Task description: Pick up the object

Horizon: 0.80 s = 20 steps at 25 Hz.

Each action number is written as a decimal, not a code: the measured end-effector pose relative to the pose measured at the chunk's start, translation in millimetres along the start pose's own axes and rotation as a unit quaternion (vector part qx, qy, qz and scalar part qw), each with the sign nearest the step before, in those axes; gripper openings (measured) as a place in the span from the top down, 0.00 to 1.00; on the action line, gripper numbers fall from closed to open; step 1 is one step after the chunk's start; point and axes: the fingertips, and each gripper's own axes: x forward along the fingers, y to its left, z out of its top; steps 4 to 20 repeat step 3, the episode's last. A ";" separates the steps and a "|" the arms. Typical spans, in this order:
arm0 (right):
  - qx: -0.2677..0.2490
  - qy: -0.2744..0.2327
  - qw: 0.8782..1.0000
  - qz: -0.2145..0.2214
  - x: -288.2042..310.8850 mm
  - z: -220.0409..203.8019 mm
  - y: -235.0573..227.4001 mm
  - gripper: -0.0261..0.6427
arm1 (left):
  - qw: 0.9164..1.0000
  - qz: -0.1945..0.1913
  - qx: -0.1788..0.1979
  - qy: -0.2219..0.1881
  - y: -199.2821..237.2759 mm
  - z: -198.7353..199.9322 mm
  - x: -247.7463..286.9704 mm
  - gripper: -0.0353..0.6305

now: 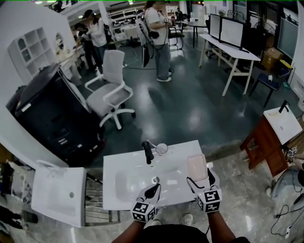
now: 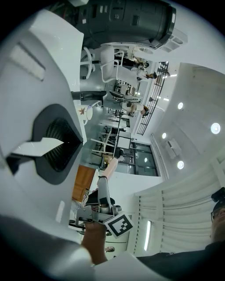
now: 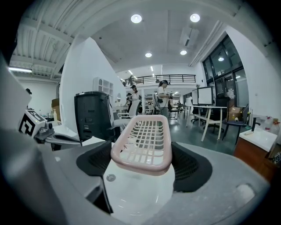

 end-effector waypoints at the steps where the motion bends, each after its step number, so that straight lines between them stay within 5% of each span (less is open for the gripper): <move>1: 0.003 -0.001 1.000 0.000 0.6 0.1 0.3 0.33 | 1.000 0.001 0.000 0.000 1.3 0.2 -0.4 0.92; 20: 0.007 -0.003 1.000 0.001 1.9 0.9 0.9 0.33 | 1.000 0.002 0.001 -0.001 3.9 0.6 -0.8 0.92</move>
